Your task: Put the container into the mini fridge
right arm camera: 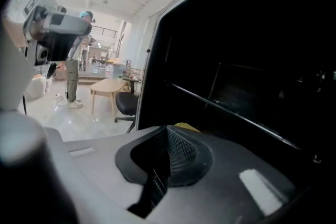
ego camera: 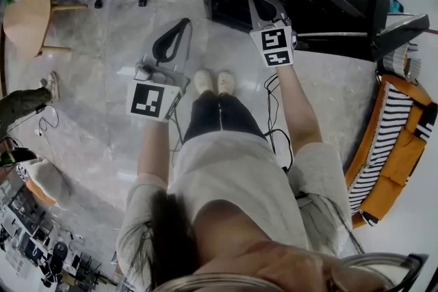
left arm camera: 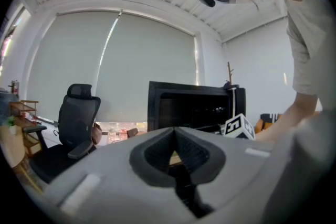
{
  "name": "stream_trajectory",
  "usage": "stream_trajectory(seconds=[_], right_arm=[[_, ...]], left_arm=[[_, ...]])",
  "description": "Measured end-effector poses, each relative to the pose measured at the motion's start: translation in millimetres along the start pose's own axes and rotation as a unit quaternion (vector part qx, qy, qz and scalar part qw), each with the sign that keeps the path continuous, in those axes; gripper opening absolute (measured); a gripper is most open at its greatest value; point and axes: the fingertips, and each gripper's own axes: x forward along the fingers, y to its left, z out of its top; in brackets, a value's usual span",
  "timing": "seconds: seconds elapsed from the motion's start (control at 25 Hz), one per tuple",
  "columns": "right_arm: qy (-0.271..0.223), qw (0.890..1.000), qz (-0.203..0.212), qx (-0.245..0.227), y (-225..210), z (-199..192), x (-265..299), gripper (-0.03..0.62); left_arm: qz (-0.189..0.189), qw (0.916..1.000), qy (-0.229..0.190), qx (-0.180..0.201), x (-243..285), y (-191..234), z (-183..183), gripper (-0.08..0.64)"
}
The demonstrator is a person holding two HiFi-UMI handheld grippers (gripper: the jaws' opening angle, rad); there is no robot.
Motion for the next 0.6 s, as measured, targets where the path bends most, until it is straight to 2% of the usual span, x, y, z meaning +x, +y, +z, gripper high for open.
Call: stream_trajectory(seconds=[0.4,0.6], right_arm=[[-0.061,0.996,-0.022,0.067,13,42,-76,-0.003],[-0.093,0.992,-0.033,0.074,18,66,-112,-0.003]], left_arm=[[-0.026,0.9996,-0.004,0.013,-11,-23,21,0.000],[-0.031,0.9994,-0.007,0.014,-18,-32,30,0.000]])
